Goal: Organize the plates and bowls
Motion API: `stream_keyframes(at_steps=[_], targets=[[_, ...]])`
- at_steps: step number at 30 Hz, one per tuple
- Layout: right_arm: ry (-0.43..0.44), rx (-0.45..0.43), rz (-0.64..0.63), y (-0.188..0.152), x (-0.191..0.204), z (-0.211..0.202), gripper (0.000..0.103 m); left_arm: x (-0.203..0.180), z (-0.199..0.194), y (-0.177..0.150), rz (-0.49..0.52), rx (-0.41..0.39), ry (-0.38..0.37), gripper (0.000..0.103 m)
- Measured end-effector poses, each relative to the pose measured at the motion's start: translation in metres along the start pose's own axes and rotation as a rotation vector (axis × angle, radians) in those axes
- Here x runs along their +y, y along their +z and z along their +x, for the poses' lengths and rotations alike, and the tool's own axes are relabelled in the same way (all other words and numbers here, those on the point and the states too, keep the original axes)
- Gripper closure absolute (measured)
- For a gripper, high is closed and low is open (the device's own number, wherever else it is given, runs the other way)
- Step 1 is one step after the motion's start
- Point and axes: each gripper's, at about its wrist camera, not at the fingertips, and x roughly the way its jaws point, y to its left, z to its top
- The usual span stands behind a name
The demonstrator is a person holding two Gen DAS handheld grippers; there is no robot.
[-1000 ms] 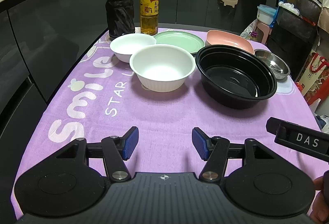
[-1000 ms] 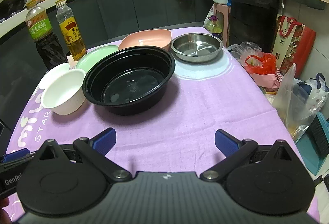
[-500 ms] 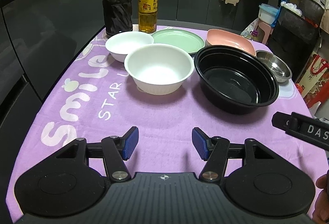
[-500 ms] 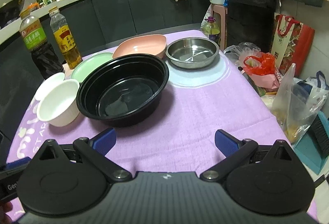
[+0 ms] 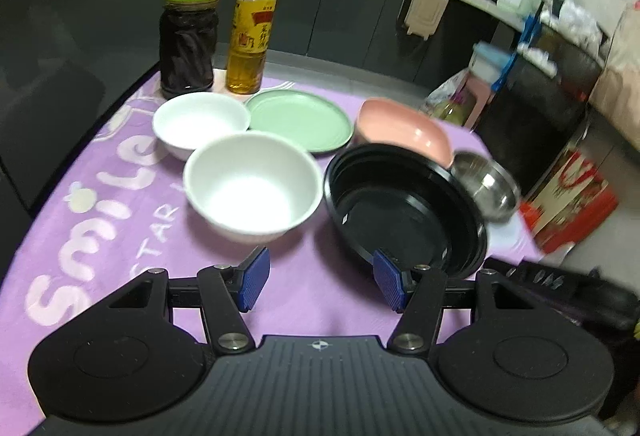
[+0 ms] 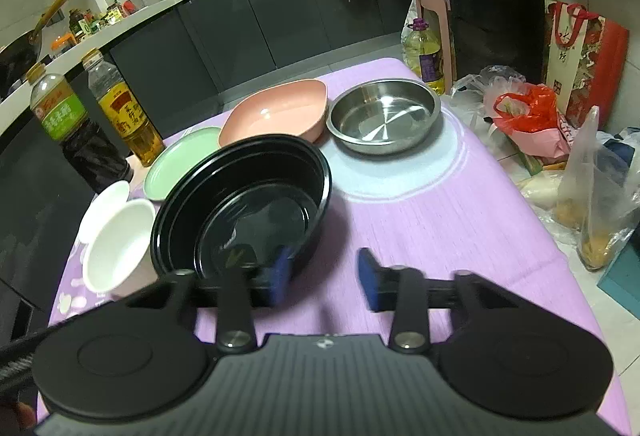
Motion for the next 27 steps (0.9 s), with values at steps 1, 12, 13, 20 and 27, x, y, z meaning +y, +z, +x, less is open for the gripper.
stream_keyframes(at_steps=[1,12,13,20,27], targets=[[0.005,0.004,0.005,0.002,0.000,0.003,0.078,-0.001,0.002,0.003,-0.016,0.001,-0.009,0.049],[0.006,0.039,0.041,0.017,-0.005,0.029,0.079,-0.009,0.046,0.012,-0.061,0.128,-0.060,0.059],[0.005,0.044,0.047,0.018,-0.007,0.032,0.078,-0.010,0.049,0.012,-0.064,0.131,-0.056,0.060],[0.004,0.064,0.052,0.022,-0.008,0.047,0.078,-0.011,0.069,0.014,-0.067,0.143,-0.027,0.080],[0.032,0.061,0.018,0.019,-0.010,0.051,0.091,-0.015,0.062,0.008,-0.026,0.119,-0.049,0.087]])
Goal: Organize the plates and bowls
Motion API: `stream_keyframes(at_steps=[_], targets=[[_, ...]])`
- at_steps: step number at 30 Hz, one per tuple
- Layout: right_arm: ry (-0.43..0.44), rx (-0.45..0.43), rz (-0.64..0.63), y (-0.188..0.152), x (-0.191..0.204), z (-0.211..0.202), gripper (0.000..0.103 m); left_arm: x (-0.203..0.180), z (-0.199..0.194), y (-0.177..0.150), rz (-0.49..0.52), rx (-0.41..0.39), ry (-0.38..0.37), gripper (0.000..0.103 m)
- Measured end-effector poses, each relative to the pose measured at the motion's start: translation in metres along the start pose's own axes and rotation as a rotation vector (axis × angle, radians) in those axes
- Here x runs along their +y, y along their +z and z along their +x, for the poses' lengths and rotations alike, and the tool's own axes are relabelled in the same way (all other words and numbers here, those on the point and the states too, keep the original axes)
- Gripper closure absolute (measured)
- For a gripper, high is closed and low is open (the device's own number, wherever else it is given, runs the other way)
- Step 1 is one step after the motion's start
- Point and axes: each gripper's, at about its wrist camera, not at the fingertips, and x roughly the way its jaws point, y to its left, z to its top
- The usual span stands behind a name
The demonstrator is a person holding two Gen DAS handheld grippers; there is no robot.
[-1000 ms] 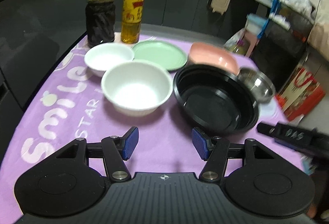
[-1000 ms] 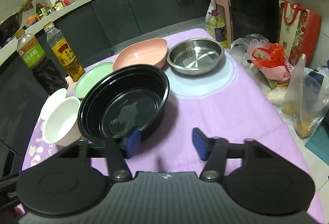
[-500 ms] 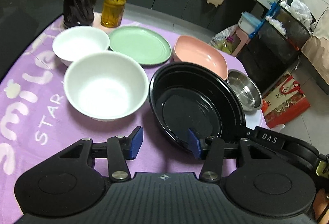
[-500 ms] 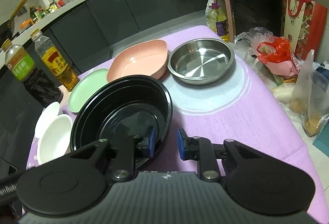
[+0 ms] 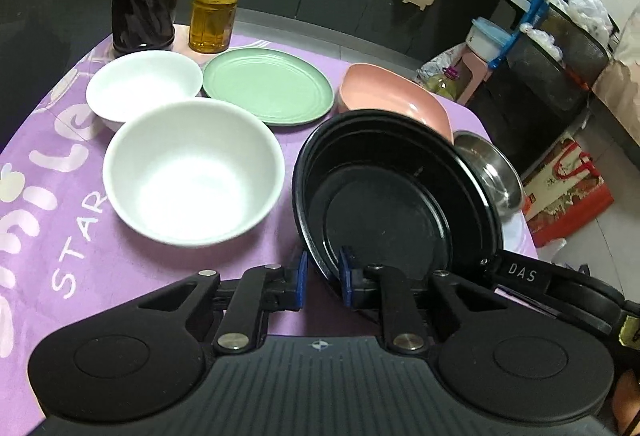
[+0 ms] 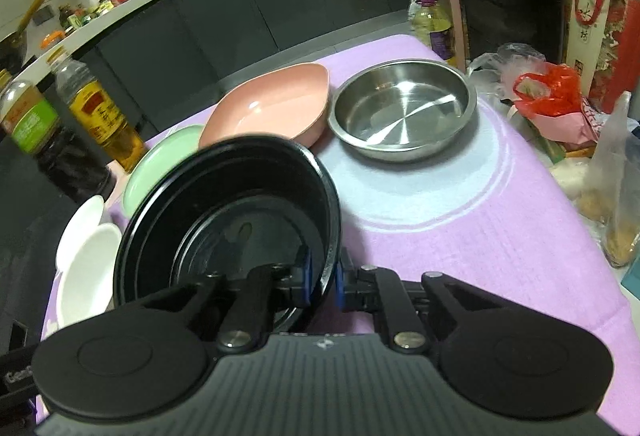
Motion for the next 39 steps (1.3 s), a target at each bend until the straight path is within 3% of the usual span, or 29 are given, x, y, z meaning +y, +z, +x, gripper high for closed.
stream_keyframes(at_steps=[4,11,24,33,39], targets=[[-0.020,-0.038,-0.037,-0.012,0.001,-0.019,0.090,0.000,-0.016,-0.015,0.027,-0.002,-0.030,0.087],[-0.006,0.010,-0.001,-0.037,-0.009,-0.036,0.089,-0.005,-0.045,-0.042,0.108,-0.044,-0.009,0.087],[0.025,0.001,-0.057,-0.065,0.014,-0.073,0.086,0.018,-0.098,-0.078,0.108,-0.086,0.000,0.087],[0.065,0.083,-0.121,-0.097,0.037,-0.079,0.084,0.047,-0.123,-0.102,0.078,-0.077,0.031,0.086],[0.078,0.073,-0.166,-0.105,0.054,-0.086,0.084,0.054,-0.138,-0.108,0.075,-0.105,0.049,0.086]])
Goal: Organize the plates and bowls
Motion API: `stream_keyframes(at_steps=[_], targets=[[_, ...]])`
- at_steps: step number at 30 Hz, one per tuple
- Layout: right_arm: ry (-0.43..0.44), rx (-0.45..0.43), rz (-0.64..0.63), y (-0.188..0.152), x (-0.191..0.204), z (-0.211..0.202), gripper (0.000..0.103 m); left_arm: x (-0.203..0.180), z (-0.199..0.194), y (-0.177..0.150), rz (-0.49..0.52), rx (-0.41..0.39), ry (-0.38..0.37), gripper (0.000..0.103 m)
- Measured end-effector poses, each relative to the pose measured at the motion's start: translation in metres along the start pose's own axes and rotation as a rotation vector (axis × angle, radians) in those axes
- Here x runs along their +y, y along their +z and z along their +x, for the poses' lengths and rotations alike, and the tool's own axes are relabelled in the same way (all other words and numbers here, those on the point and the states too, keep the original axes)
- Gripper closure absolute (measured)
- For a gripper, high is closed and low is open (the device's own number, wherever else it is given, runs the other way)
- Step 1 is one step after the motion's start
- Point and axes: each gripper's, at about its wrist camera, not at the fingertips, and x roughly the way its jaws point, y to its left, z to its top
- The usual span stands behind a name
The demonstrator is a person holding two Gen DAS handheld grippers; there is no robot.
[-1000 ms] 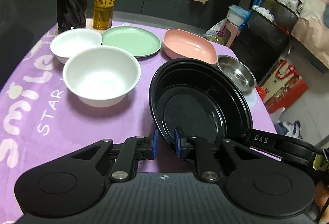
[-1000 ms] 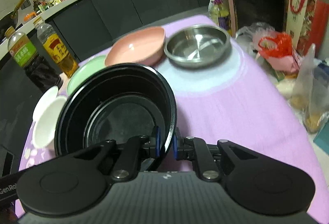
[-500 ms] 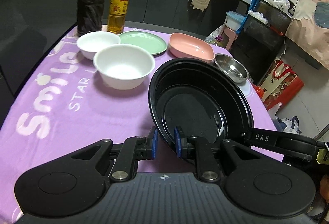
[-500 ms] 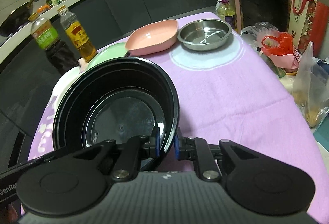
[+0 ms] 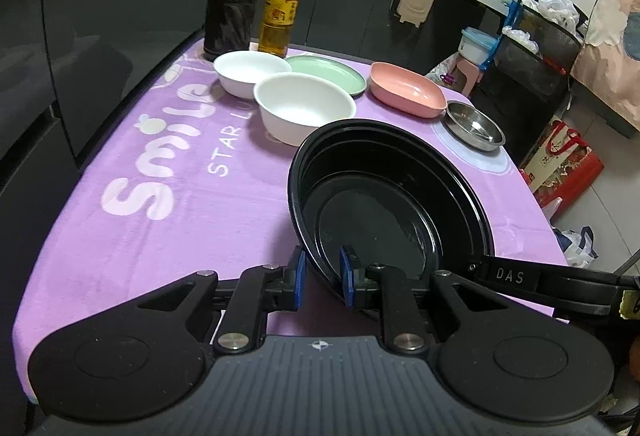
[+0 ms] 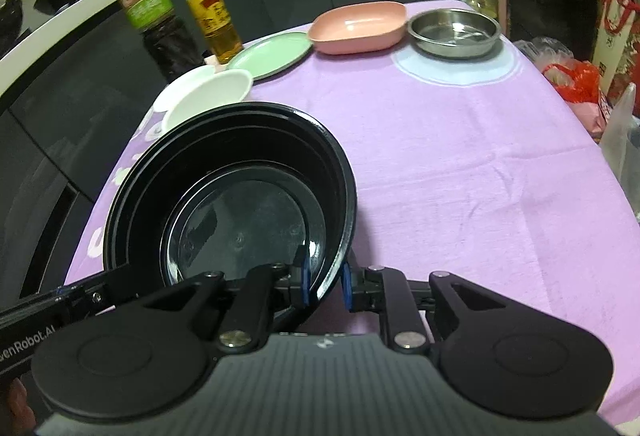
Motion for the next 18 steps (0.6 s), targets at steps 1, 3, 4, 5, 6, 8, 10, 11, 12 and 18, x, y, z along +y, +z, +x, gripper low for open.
stream_keyframes(at_steps=[1,3,4,5,6,8,10,11,12,18], targets=[[0.003,-0.003,-0.005,-0.0016,0.0022,-0.0009,0.084,0.0011,-0.0014,-0.0008,0.001,-0.002,0.002,0.086],[0.011,-0.010,-0.012,-0.0022,0.0055,-0.0021,0.084,0.0037,-0.0029,-0.0022,-0.001,-0.004,0.005,0.086],[0.014,-0.011,-0.015,-0.0026,0.0064,-0.0021,0.084,0.0047,-0.0031,-0.0029,-0.003,-0.002,0.006,0.086],[0.015,-0.011,-0.017,-0.0037,0.0069,-0.0024,0.084,0.0052,-0.0022,-0.0034,-0.006,0.001,0.007,0.086],[0.015,-0.008,-0.019,-0.0040,0.0075,-0.0016,0.084,0.0056,-0.0013,-0.0043,-0.007,0.005,0.007,0.086],[0.014,-0.003,-0.021,-0.0050,0.0080,-0.0012,0.083,0.0055,0.0006,-0.0057,-0.008,0.015,0.007,0.086],[0.013,-0.001,-0.019,-0.0058,0.0071,-0.0018,0.083,0.0050,0.0021,-0.0059,-0.005,0.020,0.004,0.085],[0.012,-0.001,-0.019,-0.0057,0.0066,-0.0017,0.083,0.0047,0.0023,-0.0062,-0.004,0.022,0.003,0.085],[0.011,0.000,-0.017,-0.0059,0.0057,-0.0018,0.083,0.0047,0.0022,-0.0067,-0.002,0.022,0.002,0.085],[0.015,0.010,-0.011,-0.0065,0.0036,0.0002,0.083,0.0043,0.0053,-0.0062,0.007,0.027,0.006,0.084]])
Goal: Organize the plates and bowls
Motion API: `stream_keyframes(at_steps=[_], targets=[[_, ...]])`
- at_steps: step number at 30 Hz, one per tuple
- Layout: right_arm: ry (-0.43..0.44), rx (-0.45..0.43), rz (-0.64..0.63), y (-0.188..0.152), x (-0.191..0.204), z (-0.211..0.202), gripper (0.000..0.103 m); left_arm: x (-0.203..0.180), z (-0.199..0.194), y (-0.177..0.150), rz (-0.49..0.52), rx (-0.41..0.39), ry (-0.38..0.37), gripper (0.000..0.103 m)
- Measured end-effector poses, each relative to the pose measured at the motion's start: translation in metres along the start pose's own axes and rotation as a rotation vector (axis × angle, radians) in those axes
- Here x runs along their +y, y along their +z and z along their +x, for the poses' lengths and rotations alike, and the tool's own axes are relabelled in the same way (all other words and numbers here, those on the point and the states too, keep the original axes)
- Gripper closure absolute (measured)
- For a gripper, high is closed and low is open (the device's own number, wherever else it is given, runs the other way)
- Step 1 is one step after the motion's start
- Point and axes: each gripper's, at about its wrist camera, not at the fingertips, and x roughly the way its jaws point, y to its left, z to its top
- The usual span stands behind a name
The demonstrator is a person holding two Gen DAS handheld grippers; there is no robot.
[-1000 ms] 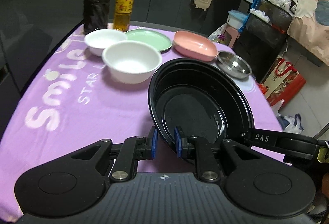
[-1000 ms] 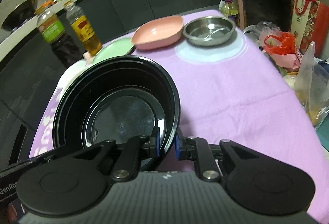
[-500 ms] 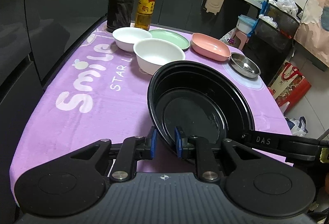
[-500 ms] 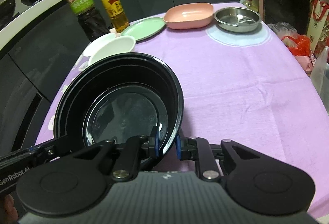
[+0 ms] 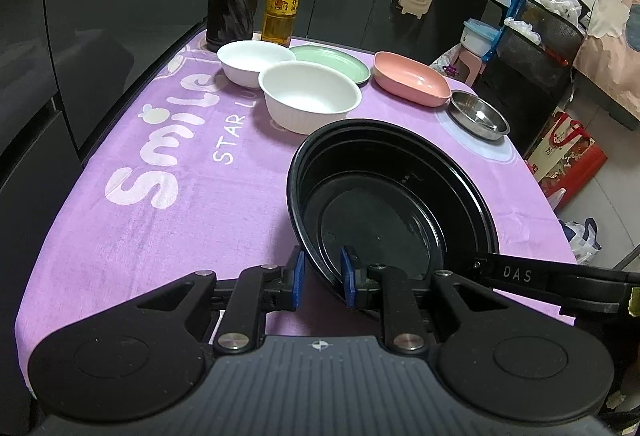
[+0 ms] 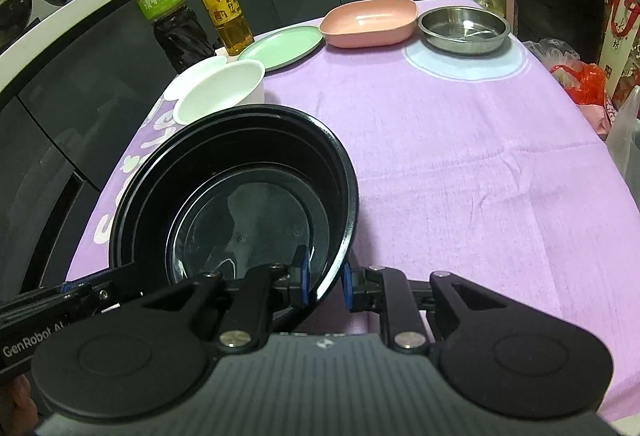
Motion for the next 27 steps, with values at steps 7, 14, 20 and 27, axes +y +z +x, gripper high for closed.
stream_keyframes(at_steps=[7,14,20,27], targets=[[0.011,0.032,0.010,0.000,-0.004,0.007,0.081,0.004,0.007,0.003,-0.024,0.023,0.015,0.083],[0.008,0.024,0.026,0.001,-0.009,0.006,0.066,0.013,0.005,0.007,-0.057,0.006,0.013,0.081],[-0.002,-0.009,0.035,0.004,-0.014,0.001,0.063,0.023,-0.005,0.013,-0.084,-0.047,0.008,0.079],[-0.018,-0.035,0.041,0.011,-0.019,-0.001,0.062,0.030,-0.001,0.024,-0.114,-0.067,0.022,0.078]])
